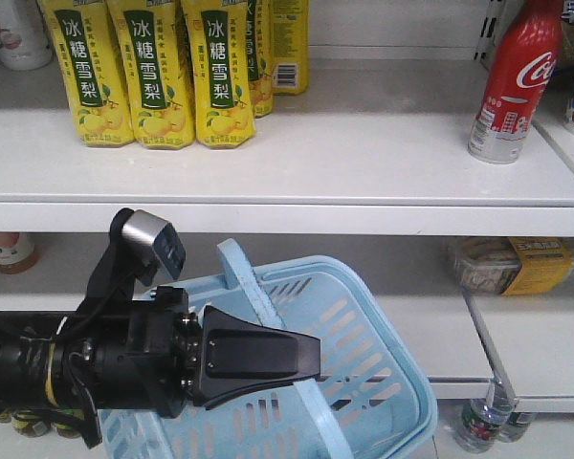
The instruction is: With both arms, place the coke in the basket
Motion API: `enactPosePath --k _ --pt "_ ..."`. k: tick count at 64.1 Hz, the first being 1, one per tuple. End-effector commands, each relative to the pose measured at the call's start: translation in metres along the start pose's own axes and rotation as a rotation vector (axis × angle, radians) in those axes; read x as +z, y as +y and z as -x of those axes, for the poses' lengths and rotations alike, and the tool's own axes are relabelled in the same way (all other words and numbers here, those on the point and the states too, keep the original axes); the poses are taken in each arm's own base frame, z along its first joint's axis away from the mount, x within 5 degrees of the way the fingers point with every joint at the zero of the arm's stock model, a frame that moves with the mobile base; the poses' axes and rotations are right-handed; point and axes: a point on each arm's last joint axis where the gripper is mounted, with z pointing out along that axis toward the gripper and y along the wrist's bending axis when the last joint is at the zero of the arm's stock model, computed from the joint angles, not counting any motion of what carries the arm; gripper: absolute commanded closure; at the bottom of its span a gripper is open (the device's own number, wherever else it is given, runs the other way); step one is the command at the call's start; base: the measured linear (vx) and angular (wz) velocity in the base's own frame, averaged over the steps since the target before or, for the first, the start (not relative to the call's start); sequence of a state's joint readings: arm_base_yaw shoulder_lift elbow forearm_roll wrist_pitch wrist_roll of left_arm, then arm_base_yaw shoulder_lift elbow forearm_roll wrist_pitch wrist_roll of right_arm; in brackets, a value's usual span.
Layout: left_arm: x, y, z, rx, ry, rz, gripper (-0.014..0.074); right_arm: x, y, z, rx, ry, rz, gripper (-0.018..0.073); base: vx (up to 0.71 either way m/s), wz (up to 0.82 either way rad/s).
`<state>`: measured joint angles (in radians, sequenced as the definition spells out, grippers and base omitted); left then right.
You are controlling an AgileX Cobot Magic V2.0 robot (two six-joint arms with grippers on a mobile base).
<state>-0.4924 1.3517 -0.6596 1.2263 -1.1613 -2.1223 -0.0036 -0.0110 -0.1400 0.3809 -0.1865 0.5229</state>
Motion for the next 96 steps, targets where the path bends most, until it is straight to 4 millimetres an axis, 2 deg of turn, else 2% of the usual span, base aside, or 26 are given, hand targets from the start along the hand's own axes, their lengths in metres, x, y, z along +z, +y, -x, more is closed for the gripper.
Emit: enactPosePath --k 1,5,14,18,29,38,59,78,87,96 --pt "-0.003 -0.034 -0.004 0.034 0.055 -0.246 0.0603 0.006 0.046 0.028 -0.308 -0.021 0.139 0.0564 0.00 0.00" --pt "-0.003 -0.034 -0.004 0.034 0.055 -0.246 0.0603 0.015 0.066 0.042 -0.457 0.033 0.132 0.0560 0.00 0.00" --pt "-0.003 -0.034 -0.004 0.034 0.055 -0.246 0.0603 0.038 0.089 0.059 -0.610 0.124 0.079 0.0483 0.00 0.00" --pt "-0.003 -0.034 -0.004 0.034 0.055 -0.246 0.0603 0.049 0.095 0.061 -0.638 0.146 0.088 0.0399 0.00 0.00" --pt "-0.003 -0.034 -0.004 0.034 0.055 -0.246 0.0603 0.082 0.097 0.050 -0.735 0.165 0.135 0.0054 0.00 0.00" --pt "-0.003 -0.034 -0.004 0.034 0.055 -0.246 0.0603 0.108 0.101 0.039 -0.761 0.155 0.211 -0.0085 0.00 0.00" --pt "-0.003 -0.034 -0.004 0.034 0.055 -0.246 0.0603 0.188 0.103 0.020 -0.873 0.280 0.156 -0.0071 0.00 0.00" --pt "-0.003 -0.034 -0.004 0.034 0.055 -0.246 0.0603 0.254 0.093 -0.006 -0.887 0.355 0.128 -0.0064 0.00 0.00" --pt "-0.003 -0.034 -0.004 0.034 0.055 -0.246 0.0603 0.282 0.088 -0.017 -0.918 0.381 0.115 -0.0054 0.00 0.00" --pt "-0.003 -0.034 -0.004 0.034 0.055 -0.246 0.0603 0.297 0.087 -0.019 -0.931 0.397 0.081 0.0006 0.00 0.00"
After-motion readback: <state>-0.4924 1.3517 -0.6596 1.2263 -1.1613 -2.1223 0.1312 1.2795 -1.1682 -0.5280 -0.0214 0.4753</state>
